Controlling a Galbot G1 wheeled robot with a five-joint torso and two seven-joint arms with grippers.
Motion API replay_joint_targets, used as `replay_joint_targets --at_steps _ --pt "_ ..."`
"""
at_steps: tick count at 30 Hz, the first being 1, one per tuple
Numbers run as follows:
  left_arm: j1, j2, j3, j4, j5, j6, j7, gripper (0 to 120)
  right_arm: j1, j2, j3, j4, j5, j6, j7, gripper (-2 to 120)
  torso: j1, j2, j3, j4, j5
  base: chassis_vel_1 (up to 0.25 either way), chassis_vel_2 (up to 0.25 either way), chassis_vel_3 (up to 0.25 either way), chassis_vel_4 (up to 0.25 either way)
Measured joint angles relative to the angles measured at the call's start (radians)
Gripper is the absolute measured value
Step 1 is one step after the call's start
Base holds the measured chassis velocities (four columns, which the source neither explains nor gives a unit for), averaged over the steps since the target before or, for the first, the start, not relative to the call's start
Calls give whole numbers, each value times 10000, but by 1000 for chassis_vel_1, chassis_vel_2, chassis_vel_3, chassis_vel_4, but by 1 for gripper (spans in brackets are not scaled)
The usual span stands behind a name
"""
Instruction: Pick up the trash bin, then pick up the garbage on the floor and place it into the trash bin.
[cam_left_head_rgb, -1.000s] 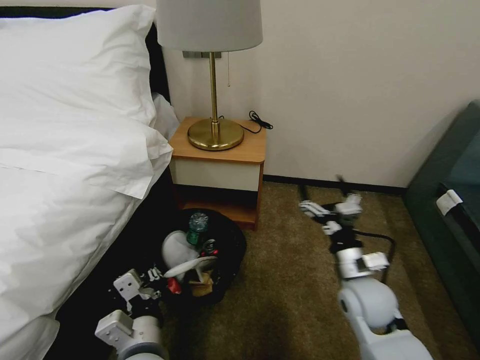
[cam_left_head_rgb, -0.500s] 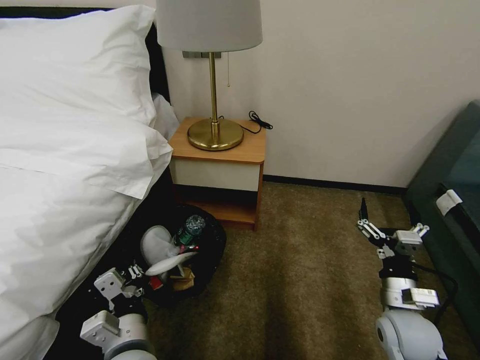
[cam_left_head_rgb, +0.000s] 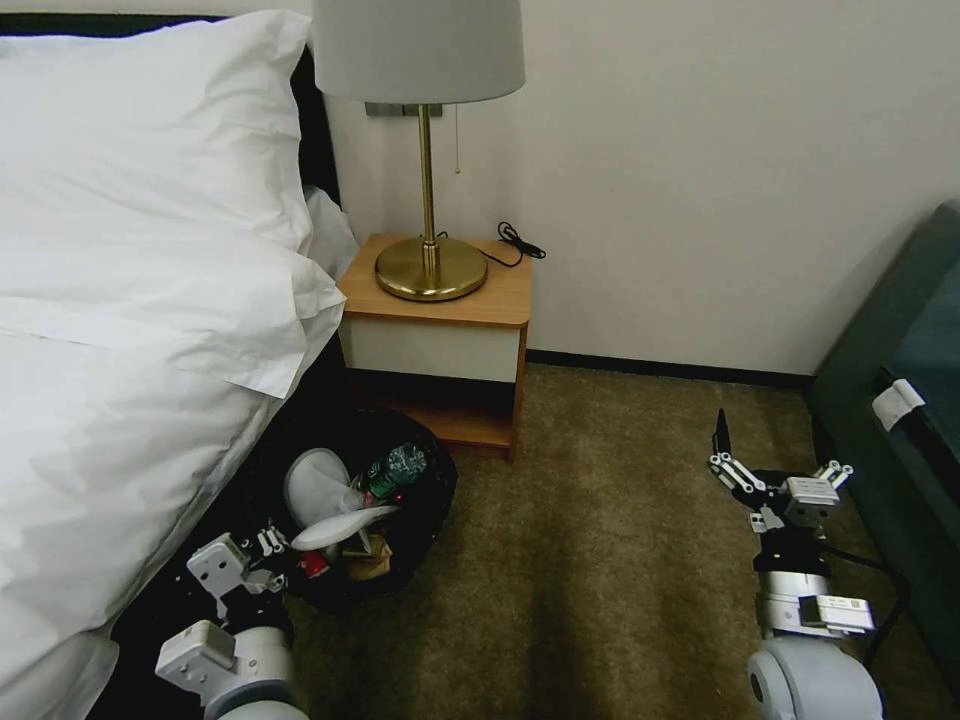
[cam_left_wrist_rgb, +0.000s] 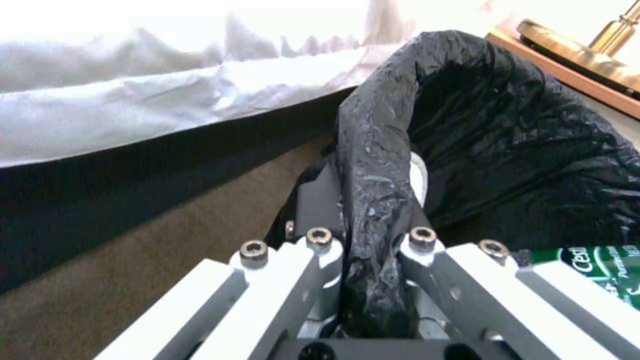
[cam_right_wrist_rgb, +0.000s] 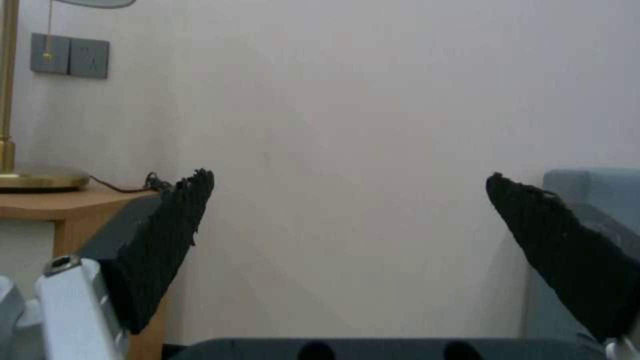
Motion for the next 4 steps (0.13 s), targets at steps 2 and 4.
replay_joint_targets --at_steps 2,4 --pt "2 0 -5 -2 0 1 2 4 3 0 -3 0 0 -4 -2 100 0 0 0 0 0 0 0 0 0" --pt "3 -6 -8 -4 0 4 6 4 6 0 -6 2 0 -10 -5 100 0 0 0 0 0 0 0 0 0"
